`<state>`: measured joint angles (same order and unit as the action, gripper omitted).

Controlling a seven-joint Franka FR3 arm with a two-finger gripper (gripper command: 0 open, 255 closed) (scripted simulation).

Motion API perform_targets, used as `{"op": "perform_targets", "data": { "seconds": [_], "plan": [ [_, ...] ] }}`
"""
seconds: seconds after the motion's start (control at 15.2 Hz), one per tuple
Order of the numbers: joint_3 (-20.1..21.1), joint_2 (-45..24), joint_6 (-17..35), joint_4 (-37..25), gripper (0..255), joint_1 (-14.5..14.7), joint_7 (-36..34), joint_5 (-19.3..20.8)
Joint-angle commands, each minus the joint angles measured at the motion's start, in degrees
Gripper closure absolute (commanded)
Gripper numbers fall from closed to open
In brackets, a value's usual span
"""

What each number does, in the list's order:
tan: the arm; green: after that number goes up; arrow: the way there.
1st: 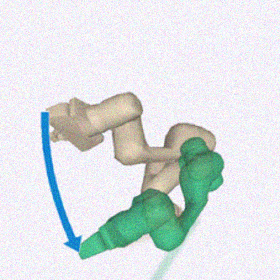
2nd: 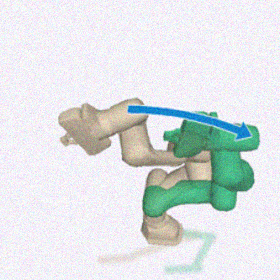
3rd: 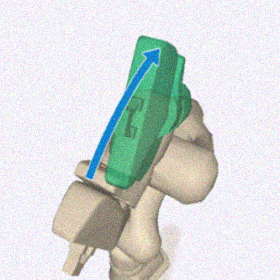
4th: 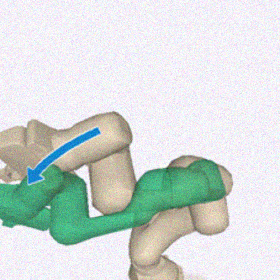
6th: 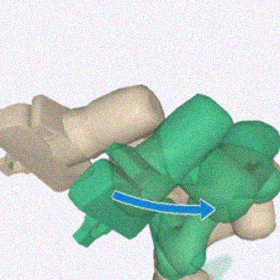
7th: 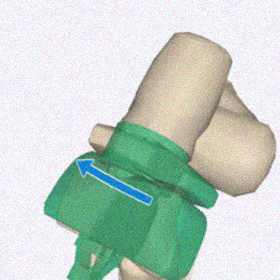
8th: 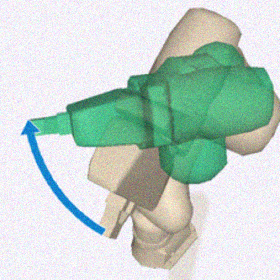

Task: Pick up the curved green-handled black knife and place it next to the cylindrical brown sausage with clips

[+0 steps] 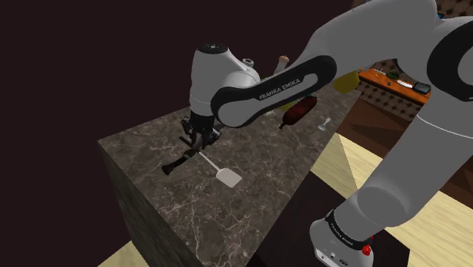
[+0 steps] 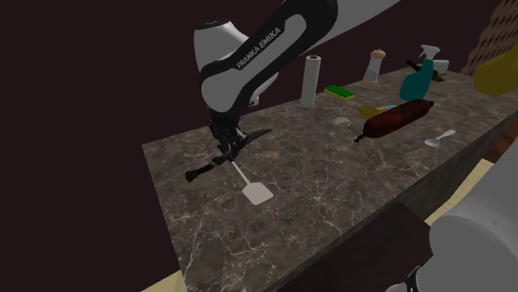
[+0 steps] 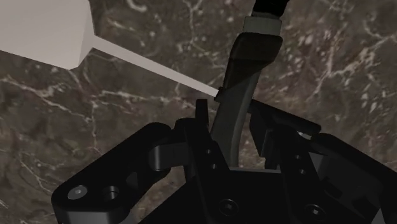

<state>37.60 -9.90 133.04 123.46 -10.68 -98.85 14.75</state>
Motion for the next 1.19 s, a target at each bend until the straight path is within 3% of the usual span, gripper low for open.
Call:
{"op": "perform_targets", "data": {
  "seconds": [0.0,0.92,1.12],
  "plan": [
    [0.3,1.2,-1.5,-0.6,255,-0.3,1.1,-1.3],
    [1.2,7.3,-10.6,-5.3,255,-1.3,5.7,-7.3],
    [-0.6,13.4,-9.0,0.6,255,-3.4,11.8,-11.9]
  ]
}}
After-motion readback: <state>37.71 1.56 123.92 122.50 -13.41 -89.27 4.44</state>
